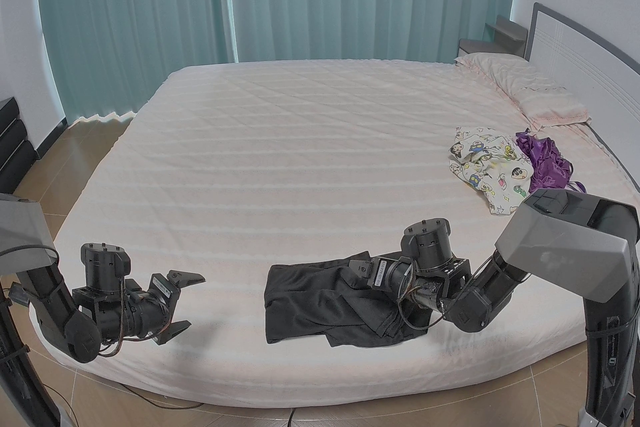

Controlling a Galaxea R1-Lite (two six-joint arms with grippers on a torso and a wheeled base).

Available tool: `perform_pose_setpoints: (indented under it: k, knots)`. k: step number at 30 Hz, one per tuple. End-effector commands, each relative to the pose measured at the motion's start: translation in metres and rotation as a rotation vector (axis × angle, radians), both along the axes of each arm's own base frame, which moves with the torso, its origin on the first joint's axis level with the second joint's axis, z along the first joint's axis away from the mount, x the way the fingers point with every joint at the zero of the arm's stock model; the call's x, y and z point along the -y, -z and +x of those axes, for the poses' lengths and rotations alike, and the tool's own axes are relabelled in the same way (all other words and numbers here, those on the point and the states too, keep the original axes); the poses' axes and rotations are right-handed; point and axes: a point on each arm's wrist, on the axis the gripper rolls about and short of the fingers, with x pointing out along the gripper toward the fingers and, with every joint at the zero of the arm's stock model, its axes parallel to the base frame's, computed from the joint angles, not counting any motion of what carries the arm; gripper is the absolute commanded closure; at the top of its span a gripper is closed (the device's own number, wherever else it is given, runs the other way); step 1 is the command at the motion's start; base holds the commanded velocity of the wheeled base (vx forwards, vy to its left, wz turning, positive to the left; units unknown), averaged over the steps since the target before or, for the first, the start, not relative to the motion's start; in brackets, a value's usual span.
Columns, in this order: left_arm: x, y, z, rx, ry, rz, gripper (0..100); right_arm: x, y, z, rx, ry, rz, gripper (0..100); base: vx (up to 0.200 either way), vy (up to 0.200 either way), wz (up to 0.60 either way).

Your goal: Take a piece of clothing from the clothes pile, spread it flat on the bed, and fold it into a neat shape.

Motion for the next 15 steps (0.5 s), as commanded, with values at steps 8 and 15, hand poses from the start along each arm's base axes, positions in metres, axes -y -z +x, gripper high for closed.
perform_pose_setpoints:
  k: [8, 15]
  knots:
    - [0.0, 0.003, 0.0, -0.011, -0.002, 0.002, 0, -0.002, 0.009, 0.0, -0.017, -0.004, -0.011, 0, 0.0, 0.0, 0.0]
    - [0.0, 0.003, 0.0, -0.011, -0.001, 0.002, 0, 0.0, -0.009, -0.002, 0.016, -0.001, 0.01, 0, 0.0, 0.0, 0.0]
